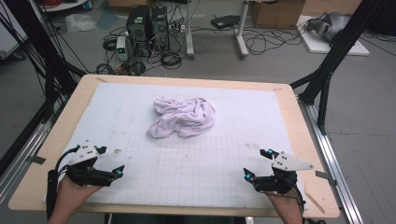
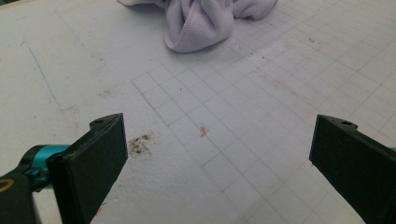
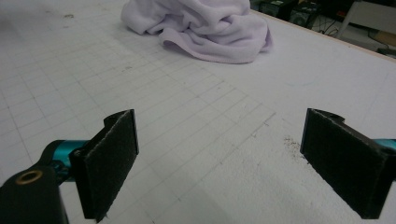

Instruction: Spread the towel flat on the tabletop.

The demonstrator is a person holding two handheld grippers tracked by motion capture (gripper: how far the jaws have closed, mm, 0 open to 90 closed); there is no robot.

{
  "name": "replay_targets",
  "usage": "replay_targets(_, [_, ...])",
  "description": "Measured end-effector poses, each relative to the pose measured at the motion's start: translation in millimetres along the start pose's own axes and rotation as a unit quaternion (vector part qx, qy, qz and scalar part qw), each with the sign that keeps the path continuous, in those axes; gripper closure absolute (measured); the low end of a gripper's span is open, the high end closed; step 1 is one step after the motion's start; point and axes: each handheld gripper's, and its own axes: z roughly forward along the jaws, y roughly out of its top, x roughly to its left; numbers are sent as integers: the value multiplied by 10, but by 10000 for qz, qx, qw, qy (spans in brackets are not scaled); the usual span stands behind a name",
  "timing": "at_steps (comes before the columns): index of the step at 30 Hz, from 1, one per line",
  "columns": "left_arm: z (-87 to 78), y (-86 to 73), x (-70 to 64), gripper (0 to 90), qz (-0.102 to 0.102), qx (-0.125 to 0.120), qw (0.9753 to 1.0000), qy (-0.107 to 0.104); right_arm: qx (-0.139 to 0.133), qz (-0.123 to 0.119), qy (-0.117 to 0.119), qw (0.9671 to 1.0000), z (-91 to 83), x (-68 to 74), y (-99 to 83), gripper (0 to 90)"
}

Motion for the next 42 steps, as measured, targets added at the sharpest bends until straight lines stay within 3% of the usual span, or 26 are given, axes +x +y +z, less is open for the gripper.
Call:
replay_targets(32, [4, 5, -26, 48, 48, -51, 10000, -3, -24, -53, 106, 9999, 87, 46, 39, 105])
replay_targets(42, [20, 8, -32, 48, 52, -64, 10000, -10, -71, 64, 136, 9999, 116, 10, 82, 106])
